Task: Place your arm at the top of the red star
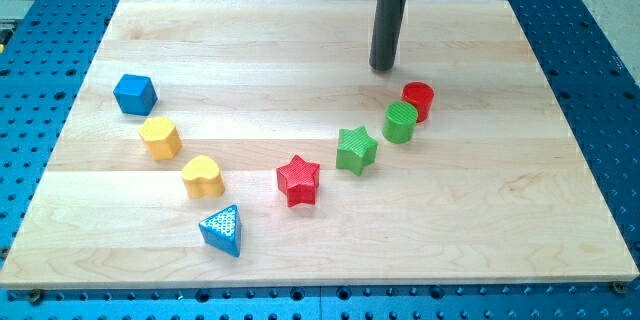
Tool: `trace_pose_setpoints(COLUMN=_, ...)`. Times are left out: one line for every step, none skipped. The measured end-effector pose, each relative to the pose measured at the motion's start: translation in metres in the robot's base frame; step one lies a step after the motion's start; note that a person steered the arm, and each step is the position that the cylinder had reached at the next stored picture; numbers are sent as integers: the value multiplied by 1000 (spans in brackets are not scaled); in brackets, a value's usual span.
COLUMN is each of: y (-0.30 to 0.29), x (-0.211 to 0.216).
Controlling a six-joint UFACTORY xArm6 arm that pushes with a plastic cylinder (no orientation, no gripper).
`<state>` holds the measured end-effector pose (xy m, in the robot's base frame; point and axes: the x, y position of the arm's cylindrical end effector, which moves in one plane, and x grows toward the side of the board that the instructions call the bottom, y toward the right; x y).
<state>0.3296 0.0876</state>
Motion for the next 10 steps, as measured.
trace_pose_setpoints(y=0, x=0)
trace_pose_setpoints(y=-1, x=0)
trace_pose_setpoints(y=-1, x=0)
trace_pose_setpoints(y=-1, x=0)
trace_pose_setpoints(y=-1, x=0)
trace_pose_setpoints(y=-1, x=0)
trace_pose_setpoints(y=-1, x=0)
trace_pose_setpoints(y=-1, x=7)
trace_pose_setpoints(y=-14, x=14)
trace_pose_setpoints(y=-80, x=37)
